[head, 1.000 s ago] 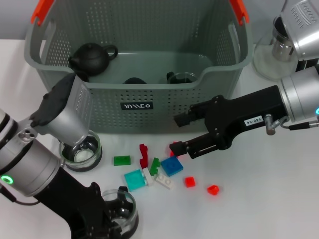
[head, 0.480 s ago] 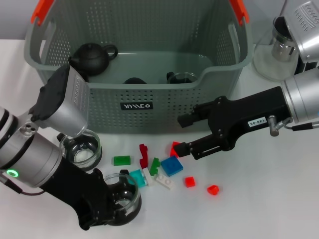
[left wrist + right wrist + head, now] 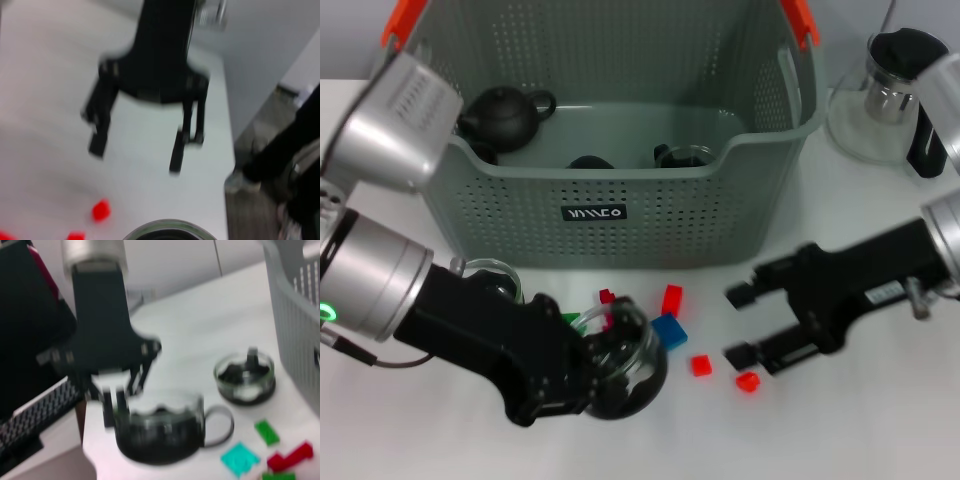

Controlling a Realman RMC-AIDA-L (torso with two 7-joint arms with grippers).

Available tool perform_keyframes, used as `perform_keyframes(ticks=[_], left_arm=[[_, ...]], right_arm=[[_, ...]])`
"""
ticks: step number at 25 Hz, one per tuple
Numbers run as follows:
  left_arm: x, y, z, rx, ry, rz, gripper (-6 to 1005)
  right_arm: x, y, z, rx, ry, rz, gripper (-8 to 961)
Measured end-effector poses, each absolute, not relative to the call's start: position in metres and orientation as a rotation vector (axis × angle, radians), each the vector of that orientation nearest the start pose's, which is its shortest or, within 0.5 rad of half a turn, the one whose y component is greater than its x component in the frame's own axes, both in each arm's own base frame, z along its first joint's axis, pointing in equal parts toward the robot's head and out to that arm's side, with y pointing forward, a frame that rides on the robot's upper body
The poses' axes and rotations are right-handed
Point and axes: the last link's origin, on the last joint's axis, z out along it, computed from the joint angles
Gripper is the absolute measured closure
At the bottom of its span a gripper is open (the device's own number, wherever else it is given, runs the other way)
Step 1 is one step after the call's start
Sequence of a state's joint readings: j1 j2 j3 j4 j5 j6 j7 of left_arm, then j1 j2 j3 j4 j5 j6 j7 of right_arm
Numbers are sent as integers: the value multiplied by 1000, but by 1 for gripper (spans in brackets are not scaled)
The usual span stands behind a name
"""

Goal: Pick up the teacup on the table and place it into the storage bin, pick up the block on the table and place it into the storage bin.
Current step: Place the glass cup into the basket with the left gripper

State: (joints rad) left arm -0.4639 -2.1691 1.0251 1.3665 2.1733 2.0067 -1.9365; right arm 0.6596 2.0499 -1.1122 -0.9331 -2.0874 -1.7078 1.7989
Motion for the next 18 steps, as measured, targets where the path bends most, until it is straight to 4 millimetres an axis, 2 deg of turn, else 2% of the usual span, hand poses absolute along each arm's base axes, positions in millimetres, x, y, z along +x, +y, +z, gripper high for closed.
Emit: perform_keyframes(ticks=[7,12,18], left_arm=[[-155,285,28,-3195,-610,-369,946],[-132,309,34,-3102,-598,-439,945],[-106,342,39,-2987,-549,-428,945]], right_arm=[[216,325,-3,-3218,662,50,128],[230,322,5,-3209,716,-18,129],[238,320,11,-3206,749,-79,129]])
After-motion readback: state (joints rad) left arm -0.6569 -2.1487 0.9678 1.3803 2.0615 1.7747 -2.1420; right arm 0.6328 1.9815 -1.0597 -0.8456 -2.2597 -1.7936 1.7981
